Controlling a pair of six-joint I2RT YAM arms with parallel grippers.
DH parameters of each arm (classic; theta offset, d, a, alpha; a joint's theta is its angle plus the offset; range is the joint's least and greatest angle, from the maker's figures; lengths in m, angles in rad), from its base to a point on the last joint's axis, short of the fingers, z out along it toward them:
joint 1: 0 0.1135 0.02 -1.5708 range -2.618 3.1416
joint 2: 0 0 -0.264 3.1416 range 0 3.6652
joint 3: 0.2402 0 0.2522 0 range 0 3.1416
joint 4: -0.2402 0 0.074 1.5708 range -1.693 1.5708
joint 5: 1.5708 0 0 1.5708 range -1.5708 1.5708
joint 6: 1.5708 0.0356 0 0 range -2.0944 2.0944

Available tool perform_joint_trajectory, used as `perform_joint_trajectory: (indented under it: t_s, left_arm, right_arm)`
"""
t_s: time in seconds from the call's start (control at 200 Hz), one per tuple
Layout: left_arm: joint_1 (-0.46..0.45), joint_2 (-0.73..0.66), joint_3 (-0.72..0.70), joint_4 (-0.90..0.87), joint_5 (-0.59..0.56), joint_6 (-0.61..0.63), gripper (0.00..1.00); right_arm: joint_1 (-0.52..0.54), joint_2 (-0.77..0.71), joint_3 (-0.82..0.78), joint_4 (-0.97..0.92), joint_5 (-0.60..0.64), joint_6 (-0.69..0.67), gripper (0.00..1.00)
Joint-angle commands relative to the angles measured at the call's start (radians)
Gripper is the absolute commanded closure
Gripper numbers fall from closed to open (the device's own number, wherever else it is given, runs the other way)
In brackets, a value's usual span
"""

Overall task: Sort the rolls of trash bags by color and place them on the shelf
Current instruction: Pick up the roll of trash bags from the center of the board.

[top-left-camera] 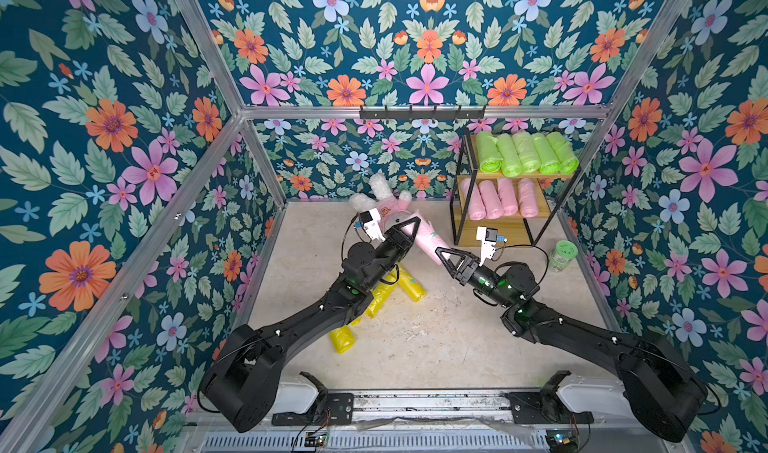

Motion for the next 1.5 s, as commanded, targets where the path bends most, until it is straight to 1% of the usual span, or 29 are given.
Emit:
perform_joint_trajectory:
  t_s: [0.0,0.05,0.155,0.215,0.42,0.545,0.71,0.97,1.105,1.245,1.38,1.495]
  left_arm:
    - [0.0,0.0,-0.003,0.063,0.014,-0.002,0.61]
    - [0.0,0.001,-0.004,0.06,0.013,0.005,0.56]
    - [0.0,0.0,-0.004,0.031,0.01,0.04,0.42]
    - [0.003,-0.006,-0.007,0.012,0.002,0.065,0.36]
    - [0.011,-0.024,-0.022,-0.054,-0.018,0.133,0.21]
    - [0.028,-0.038,-0.039,-0.093,-0.018,0.176,0.15]
    - [0.054,-0.064,-0.024,-0.216,-0.023,0.297,0.12]
    - [0.061,-0.074,0.077,-0.483,-0.012,0.568,0.13]
    - [0.061,-0.075,0.127,-0.581,0.005,0.679,0.13]
    - [0.061,-0.076,0.16,-0.63,0.013,0.737,0.13]
    - [0.06,-0.075,0.167,-0.634,0.024,0.747,0.13]
    - [0.06,-0.06,0.168,-0.624,0.046,0.742,0.14]
  right_arm:
    - [-0.004,-0.018,-0.005,0.02,0.006,0.005,0.61]
    - [-0.012,-0.029,-0.007,0.001,0.011,-0.001,0.63]
    - [-0.032,-0.045,-0.01,-0.029,0.01,-0.015,0.67]
    - [-0.045,-0.052,-0.01,-0.048,0.006,-0.021,0.69]
    - [-0.095,-0.104,-0.025,-0.103,-0.008,-0.034,0.72]
    - [-0.143,-0.155,-0.032,-0.185,-0.014,-0.055,0.73]
    - [-0.244,-0.227,-0.032,-0.327,-0.041,-0.088,0.74]
    - [-0.465,-0.345,-0.023,-0.542,-0.079,-0.144,0.75]
    - [-0.579,-0.387,-0.017,-0.623,-0.082,-0.163,0.75]
    - [-0.669,-0.398,-0.009,-0.666,-0.088,-0.172,0.75]
    - [-0.731,-0.392,0.003,-0.683,-0.087,-0.183,0.75]
    - [-0.771,-0.382,0.028,-0.702,-0.061,-0.204,0.75]
